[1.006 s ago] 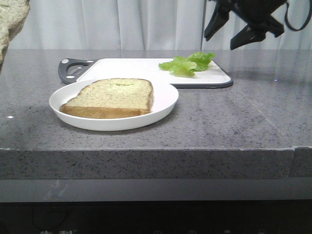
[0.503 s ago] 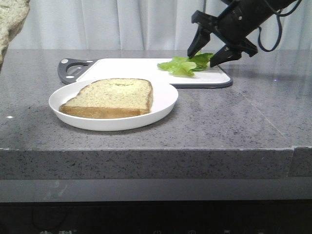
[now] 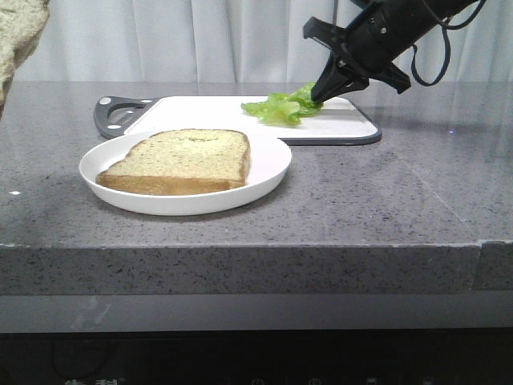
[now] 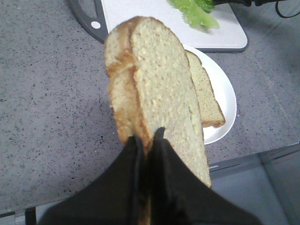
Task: Left arm grabs bread, right arm adds lettuce
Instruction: 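Lower the right gripper onto the lettuce leaf and grasp it, then carry the lettuce with the right gripper over the bread on the plate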
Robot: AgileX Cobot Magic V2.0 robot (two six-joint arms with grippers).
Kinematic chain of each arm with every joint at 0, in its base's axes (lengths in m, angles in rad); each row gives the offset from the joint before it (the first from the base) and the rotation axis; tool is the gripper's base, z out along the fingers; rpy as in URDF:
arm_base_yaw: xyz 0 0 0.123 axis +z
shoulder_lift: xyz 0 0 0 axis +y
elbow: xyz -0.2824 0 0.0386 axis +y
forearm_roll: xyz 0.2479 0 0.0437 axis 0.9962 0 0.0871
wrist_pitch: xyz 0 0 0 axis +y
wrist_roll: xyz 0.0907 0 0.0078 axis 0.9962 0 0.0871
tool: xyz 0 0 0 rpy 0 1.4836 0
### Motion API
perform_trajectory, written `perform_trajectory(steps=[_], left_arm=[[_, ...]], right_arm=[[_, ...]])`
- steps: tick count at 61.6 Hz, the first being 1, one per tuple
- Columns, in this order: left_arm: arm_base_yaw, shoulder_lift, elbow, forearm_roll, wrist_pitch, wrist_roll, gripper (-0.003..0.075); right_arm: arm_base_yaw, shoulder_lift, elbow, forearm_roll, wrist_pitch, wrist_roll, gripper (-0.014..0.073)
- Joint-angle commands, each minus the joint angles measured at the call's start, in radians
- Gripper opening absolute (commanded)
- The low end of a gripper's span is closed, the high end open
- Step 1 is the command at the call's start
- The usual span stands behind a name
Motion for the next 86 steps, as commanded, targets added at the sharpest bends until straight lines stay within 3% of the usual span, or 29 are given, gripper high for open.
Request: perform_trajectory(steps=[1,12,23,31,44,56,66,79,86], left_arm=[[0.002,-0.002,-0.027,-0.044,-0.067,-0.002,-0.0020],[0.002,-0.002,-0.027,-0.044,-0.067,-0.002,-0.0020],[0.002,-0.002,-0.027,-0.044,-0.067,-0.002,-0.0020],[0.002,-0.002,-0.027,-0.044,-0.067,-0.002,-0.0020],[0.002,-0.002,-0.027,-0.044,-0.067,-0.002,-0.0020],[0.002,-0.002,-0.027,-0.044,-0.067,-0.002,-0.0020],[0.002,-0.002,-0.027,-0.044,-0.067,-0.002,-0.0020],[0.002,-0.002,-0.027,-0.044,-0.067,-0.002,-0.0020],[0.002,-0.002,-0.027,-0.044,-0.067,-0.002,-0.0020]], right_arm=[[-0.007,-0.115,-0.037,0.034,-0.008,-0.020,-0.0118],[-0.008,-0.215,-0.012,0.036,0.033,-0.021,-0.0118],[0.003,-0.380,0.135,0.091,0.021,-0.073,-0.0118],[0.030,-0.510,0.296,0.195,0.017,-0.207,-0.0118],[0.096,-0.652,0.574,0.482,0.016,-0.453,-0.0118],[0.153,-0.663,0.795,0.749,0.057,-0.651,-0.0118],[0.202,-0.629,0.883,0.954,0.051,-0.821,-0.0118],[0.234,-0.549,0.887,1.016,0.038,-0.970,-0.0118],[0.234,-0.535,0.887,1.016,-0.023,-0.972,-0.0118]])
